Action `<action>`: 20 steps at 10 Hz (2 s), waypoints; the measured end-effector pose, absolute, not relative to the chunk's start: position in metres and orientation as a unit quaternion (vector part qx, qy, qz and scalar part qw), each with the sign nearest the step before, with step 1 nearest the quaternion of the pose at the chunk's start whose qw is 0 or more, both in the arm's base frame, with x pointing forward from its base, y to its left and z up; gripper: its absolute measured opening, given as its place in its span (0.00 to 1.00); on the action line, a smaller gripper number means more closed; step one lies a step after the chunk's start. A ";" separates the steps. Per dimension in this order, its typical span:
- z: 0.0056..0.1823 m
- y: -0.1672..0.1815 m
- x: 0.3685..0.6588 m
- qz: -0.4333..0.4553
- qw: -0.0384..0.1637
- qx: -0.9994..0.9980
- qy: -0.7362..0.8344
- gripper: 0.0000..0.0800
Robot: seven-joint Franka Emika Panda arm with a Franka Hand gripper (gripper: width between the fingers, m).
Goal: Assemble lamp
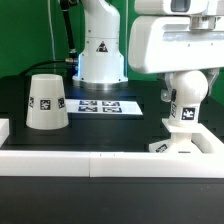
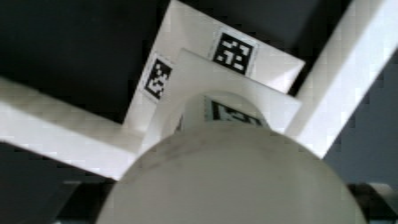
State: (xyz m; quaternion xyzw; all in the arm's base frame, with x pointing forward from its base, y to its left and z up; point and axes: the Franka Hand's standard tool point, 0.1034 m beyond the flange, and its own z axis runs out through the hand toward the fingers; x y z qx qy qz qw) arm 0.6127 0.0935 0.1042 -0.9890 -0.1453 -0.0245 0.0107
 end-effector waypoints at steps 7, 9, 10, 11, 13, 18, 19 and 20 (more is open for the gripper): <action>0.105 0.100 0.616 -0.040 0.036 -0.992 0.114 0.72; 0.105 0.100 0.616 -0.035 0.042 -0.978 0.199 0.72; 0.104 0.103 0.614 -0.029 0.042 -0.959 0.278 0.72; 0.103 0.106 0.613 -0.025 0.042 -0.944 0.325 0.72; 0.103 0.106 0.613 -0.016 0.048 -0.905 0.421 0.72; 0.104 0.106 0.614 0.001 0.064 -0.831 0.553 0.72; 0.105 0.107 0.614 0.004 0.067 -0.811 0.581 0.72; 0.105 0.106 0.615 0.006 0.070 -0.794 0.604 0.72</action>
Offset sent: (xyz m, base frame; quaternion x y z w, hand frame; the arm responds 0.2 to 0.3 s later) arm 0.0000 0.0000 0.0000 0.0000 0.0000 0.1938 0.9810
